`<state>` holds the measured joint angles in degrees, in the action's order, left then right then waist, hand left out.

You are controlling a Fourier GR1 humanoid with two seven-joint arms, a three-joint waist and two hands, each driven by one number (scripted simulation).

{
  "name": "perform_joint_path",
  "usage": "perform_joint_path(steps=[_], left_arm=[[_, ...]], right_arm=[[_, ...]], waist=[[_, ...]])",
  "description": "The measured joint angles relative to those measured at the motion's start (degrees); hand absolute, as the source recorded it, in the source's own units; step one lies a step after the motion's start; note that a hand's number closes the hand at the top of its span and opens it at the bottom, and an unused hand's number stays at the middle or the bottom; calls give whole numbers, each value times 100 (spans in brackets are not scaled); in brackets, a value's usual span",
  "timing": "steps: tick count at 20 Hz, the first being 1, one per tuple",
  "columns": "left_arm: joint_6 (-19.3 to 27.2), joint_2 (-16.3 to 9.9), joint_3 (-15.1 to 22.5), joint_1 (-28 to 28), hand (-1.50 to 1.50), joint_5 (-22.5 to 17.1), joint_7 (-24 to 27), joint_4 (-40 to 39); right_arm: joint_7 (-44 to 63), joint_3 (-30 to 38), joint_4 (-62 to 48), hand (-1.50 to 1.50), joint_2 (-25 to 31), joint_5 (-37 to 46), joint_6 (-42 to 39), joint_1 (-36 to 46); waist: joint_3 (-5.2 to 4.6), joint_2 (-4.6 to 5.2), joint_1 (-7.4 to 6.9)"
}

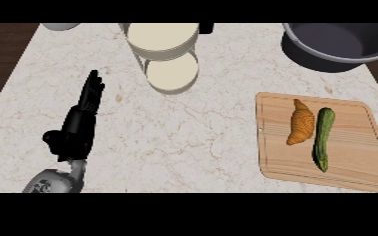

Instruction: Pick the squash from the cutting board and place it in the tiered basket

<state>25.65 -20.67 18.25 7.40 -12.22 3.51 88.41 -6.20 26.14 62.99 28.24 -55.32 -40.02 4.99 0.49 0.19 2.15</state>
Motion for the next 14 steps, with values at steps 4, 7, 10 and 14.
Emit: perform_joint_path(steps=[4,7,10,14], left_arm=[[54,66,93,154,0,138,-152,-15],[76,74,117,157,0,176,-211,16],[98,105,152,112,0,208,-210,20],[97,97,126,147,0,221,-252,2]], right_arm=[[-128,433,-456,-150,668,-5,-1314,-542],[-166,752,-238,-150,1316,631,-1413,-778],[-193,960,330,-150,1907,1441,-1415,-952],[-297,1151,1306,-150,2463,2640,-1296,-1049]], waist=[[-13,-3,-41],[-19,-11,-53],[-31,-28,-36],[-37,-42,-37]])
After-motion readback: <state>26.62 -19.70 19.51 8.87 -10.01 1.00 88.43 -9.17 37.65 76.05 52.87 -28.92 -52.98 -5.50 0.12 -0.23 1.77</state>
